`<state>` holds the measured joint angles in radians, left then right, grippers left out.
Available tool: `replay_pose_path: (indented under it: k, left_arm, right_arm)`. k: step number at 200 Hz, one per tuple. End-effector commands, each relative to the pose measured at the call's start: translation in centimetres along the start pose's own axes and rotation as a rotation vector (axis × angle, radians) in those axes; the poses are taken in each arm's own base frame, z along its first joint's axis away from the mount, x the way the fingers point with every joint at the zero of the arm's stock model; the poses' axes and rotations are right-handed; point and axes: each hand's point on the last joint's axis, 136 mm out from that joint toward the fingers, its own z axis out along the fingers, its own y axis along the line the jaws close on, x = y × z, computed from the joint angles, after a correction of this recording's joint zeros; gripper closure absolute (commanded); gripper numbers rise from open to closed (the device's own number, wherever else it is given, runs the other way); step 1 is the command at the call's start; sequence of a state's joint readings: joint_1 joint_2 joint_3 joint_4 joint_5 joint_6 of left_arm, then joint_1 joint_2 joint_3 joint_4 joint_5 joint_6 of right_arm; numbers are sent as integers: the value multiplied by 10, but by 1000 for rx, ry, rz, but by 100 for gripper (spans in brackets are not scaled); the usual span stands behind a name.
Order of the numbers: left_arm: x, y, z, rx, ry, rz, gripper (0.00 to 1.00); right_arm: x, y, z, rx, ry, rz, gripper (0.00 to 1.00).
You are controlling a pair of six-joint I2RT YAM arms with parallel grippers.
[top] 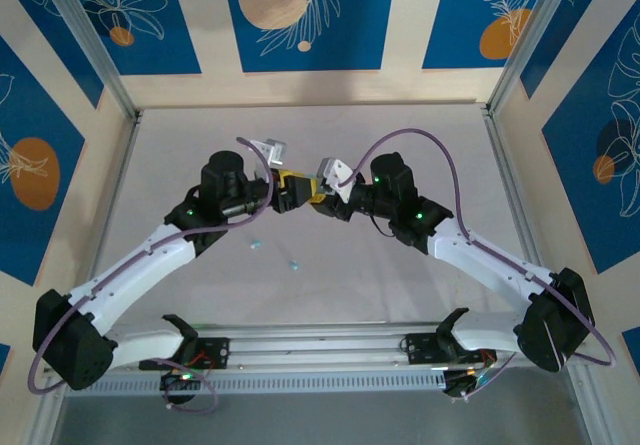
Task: Insert wireless bluetooth earbuds into charging case
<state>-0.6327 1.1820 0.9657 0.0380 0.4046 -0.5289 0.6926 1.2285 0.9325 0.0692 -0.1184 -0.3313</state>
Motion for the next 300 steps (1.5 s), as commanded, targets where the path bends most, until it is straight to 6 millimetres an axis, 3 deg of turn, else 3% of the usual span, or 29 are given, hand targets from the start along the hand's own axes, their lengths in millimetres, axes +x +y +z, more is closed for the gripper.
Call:
replay_pose_path:
  k: [1,28,98,119,143,180,264,300]
  left_arm:
    - [-11,-13,1,37,-16,9,51]
    - [-7,-10,2,25,-6,-4,54]
    - [-16,-7,-4,-6,-61,-61,83]
    - [-21,-28,-5,103,-53,-60,84]
    - [-24,-42,-7,159,-33,-67,83]
    - [-26,-60,-7,252,-5,-71,83]
    - [-27,-51,-2,214,-8,-108,83]
    - [-26,-50,0,219,-9,-120,83]
  right_arm:
    - [-13,-3,-5,36,-52,-9,63]
    - [-16,-7,-4,60,-62,-15,62]
    - [-11,3,-11,37,-74,-62,49]
    - [-7,19,-21,-67,-92,-81,42]
    - [-2,9,-28,-38,-100,-93,40]
    - [-14,1,-38,-39,-171,-147,42]
    - [-39,-6,-49,10,-253,-179,43]
    - [-39,-5,-45,13,-247,-183,51]
